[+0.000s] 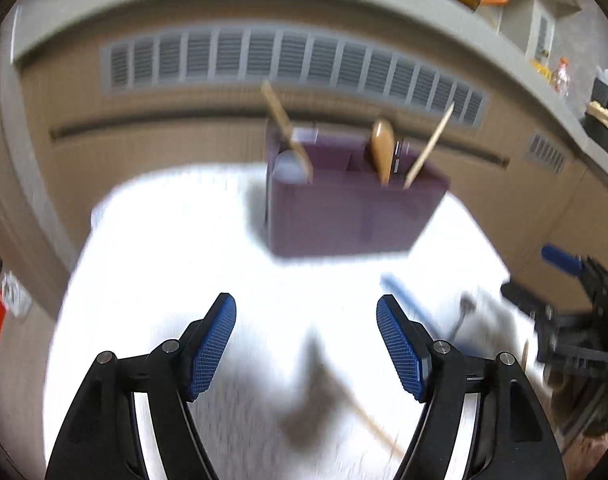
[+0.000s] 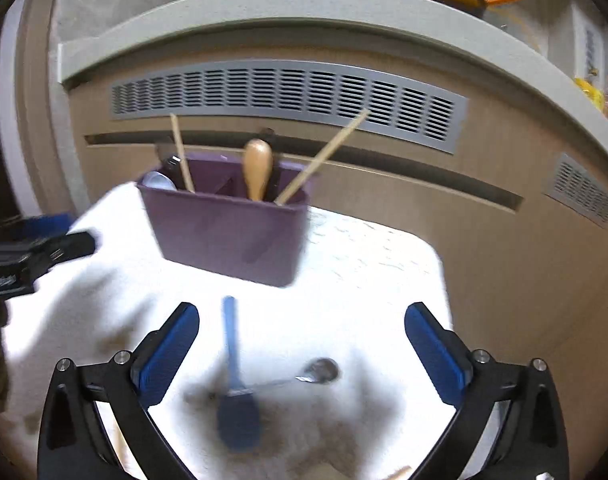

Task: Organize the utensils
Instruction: 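Move both open tools back toward the blue spoon and metal spoon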

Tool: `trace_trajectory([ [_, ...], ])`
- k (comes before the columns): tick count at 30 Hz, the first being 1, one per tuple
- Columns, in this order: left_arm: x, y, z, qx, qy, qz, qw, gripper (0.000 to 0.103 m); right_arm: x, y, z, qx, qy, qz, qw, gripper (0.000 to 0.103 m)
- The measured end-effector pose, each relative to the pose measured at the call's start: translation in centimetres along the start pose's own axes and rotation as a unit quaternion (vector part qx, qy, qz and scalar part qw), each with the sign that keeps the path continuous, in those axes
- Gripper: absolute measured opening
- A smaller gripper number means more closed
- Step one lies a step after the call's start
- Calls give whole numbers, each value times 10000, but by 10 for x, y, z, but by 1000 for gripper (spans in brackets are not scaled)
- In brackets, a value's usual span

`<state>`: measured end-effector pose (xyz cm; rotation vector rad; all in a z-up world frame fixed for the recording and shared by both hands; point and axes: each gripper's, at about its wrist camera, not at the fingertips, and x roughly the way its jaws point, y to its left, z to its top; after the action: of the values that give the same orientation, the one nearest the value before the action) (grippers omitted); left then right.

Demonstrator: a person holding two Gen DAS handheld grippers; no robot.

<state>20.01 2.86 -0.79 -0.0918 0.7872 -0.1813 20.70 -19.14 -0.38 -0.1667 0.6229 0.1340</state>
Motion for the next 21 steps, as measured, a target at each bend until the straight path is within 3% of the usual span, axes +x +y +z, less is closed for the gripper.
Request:
trace_trajectory([
  [4,5,9,-31,46,483,19,9988,73,13,-5,-17,98,547,347,9978,101],
  [8,9,14,-51,28,814,-7,9967,73,22,8,-29,69,821,583,9949,99],
  [10,9,17,-57,-10,882,-22,9961,73,28,18,-32,-61,937,671,9933,90],
  [15,7,17,-58,-69,887,-90,9960,73,59,40,-22,-378,1346,995,9852,45],
  [19,0,15,-53,-32,841,-293,9960,73,58,35,-20,-403,1415,946,9846,45],
  [21,3,9,-48,18,871,-407,9954,73,54,27,-25,-333,1420,711,9868,45],
])
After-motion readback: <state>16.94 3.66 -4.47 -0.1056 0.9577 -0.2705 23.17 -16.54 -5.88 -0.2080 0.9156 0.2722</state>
